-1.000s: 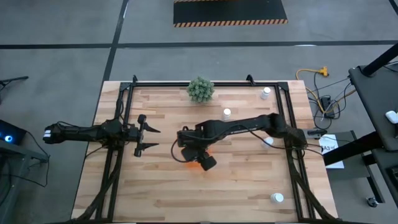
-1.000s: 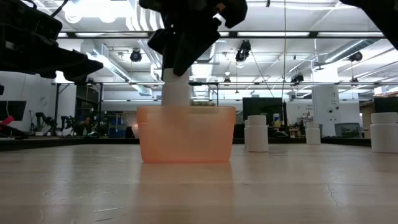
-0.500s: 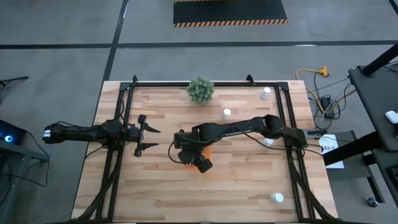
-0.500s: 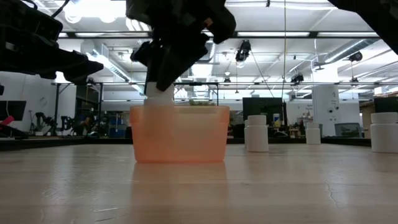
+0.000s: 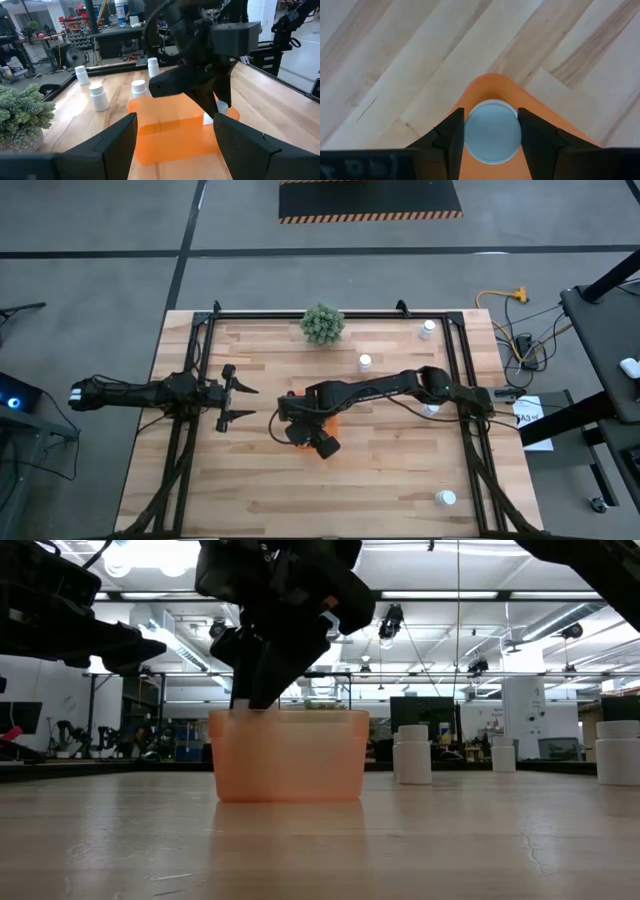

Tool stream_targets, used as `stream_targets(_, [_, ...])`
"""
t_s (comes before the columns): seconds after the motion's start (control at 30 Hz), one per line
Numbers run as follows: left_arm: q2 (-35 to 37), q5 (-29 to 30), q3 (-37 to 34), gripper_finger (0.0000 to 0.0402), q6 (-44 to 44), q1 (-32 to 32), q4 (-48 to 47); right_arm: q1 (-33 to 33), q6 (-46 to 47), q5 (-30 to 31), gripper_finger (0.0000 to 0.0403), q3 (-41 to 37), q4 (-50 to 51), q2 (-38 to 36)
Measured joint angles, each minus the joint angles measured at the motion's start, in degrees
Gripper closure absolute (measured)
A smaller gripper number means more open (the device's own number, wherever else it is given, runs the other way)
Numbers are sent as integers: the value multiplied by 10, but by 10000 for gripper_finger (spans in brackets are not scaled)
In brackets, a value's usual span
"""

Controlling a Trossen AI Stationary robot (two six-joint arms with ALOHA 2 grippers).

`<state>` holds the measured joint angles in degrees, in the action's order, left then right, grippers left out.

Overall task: Pick and place pill bottles into a basket
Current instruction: Put the white pill bottle into the orange bin

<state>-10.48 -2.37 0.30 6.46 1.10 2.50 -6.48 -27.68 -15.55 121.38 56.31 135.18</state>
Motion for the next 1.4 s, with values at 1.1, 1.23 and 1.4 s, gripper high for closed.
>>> stream_targets(1.1, [-2, 0, 0, 157, 0, 0, 0, 0, 1, 6, 202, 17, 11, -16])
stream_targets(1.23, [-2, 0, 0, 157, 0, 0, 0, 0, 12, 6, 202, 38, 56, -16])
stream_targets(1.4, [-2, 0, 0, 157, 0, 0, 0, -1, 43, 6, 202, 39, 97, -17])
